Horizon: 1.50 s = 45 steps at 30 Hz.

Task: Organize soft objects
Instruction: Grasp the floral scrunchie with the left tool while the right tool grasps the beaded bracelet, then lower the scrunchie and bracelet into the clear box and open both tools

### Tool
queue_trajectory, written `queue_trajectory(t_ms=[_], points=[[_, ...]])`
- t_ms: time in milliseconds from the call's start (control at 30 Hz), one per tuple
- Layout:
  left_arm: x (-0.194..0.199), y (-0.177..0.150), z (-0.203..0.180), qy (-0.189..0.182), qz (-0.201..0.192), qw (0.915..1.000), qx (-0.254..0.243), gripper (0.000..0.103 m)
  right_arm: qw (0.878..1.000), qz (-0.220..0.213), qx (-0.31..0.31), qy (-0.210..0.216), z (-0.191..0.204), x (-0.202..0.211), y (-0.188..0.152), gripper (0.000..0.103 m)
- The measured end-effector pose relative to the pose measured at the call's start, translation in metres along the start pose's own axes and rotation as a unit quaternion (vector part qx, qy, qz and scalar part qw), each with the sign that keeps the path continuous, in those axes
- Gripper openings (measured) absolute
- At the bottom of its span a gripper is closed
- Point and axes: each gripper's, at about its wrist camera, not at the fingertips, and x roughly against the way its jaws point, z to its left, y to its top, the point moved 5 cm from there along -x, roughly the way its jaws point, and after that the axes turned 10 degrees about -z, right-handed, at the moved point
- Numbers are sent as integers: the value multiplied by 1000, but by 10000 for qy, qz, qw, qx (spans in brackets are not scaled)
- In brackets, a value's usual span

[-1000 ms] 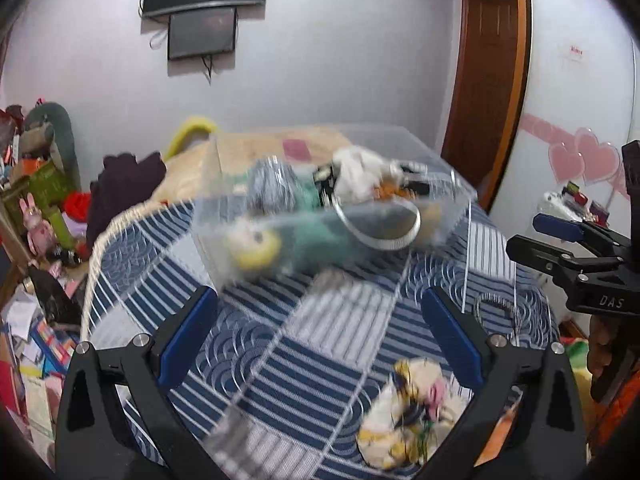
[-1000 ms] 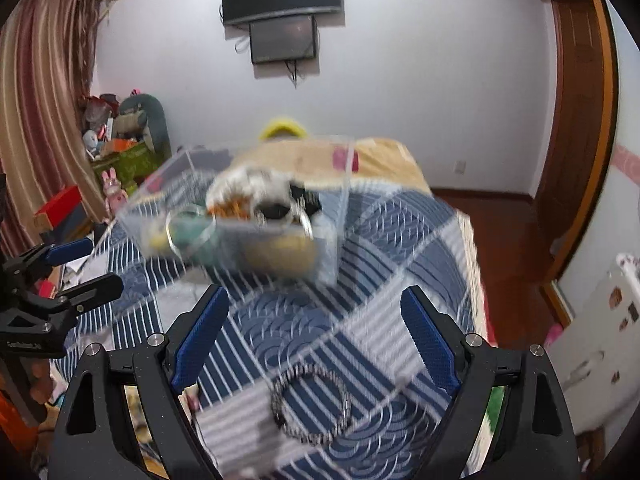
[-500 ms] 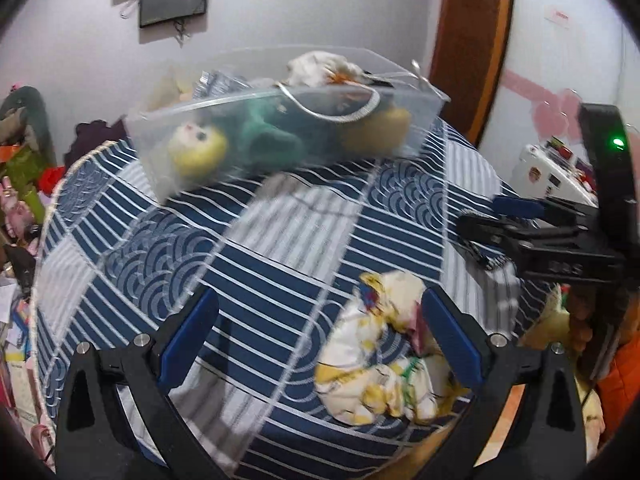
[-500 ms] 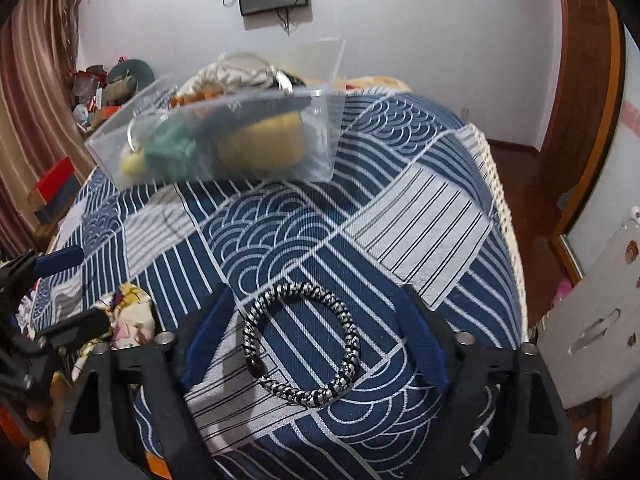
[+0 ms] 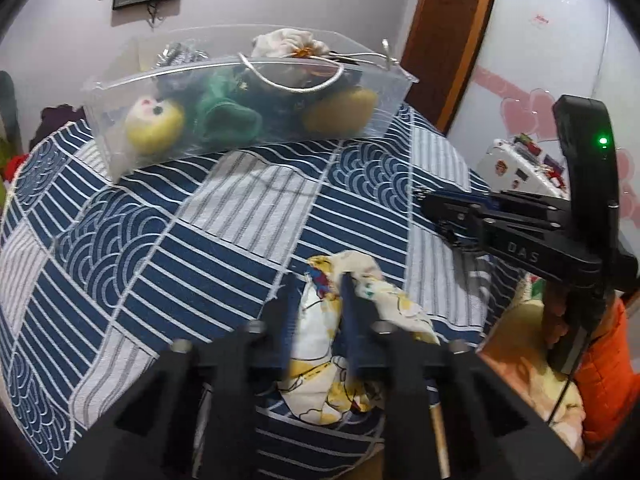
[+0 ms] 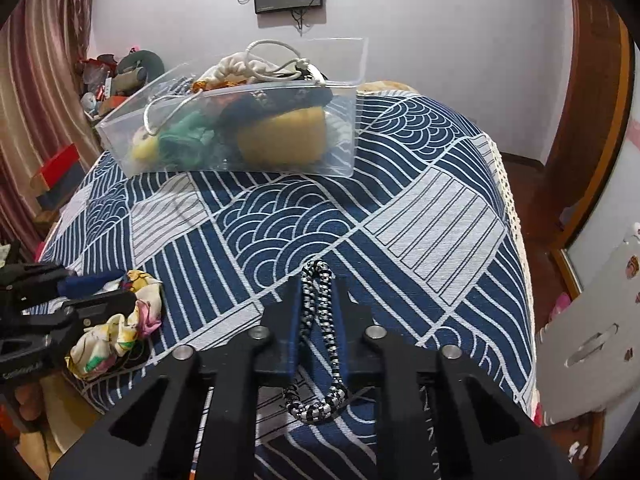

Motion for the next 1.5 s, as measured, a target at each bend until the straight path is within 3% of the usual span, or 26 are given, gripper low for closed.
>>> queue_trajectory(t_ms=[233, 433, 1033, 1233, 1500], points=[[14, 7, 0, 218, -267, 9993, -137, 5, 9997, -233, -36, 75, 4, 11, 9, 12], [39, 29, 9, 545, -783, 9952, -210, 5, 9983, -577, -2, 81, 8, 27, 28, 12], [88, 139, 44, 1090, -2223, 9688, -65, 5, 9870, -1596, 73, 174, 25, 47, 108, 12], [74, 163, 53, 1145, -2323, 9659, -4, 5, 9848, -1721, 188, 162, 33, 34, 131, 12], [26, 174, 66, 1213, -2032, 9716, 89, 5, 9881, -1534, 70, 120, 36, -8, 147, 12]])
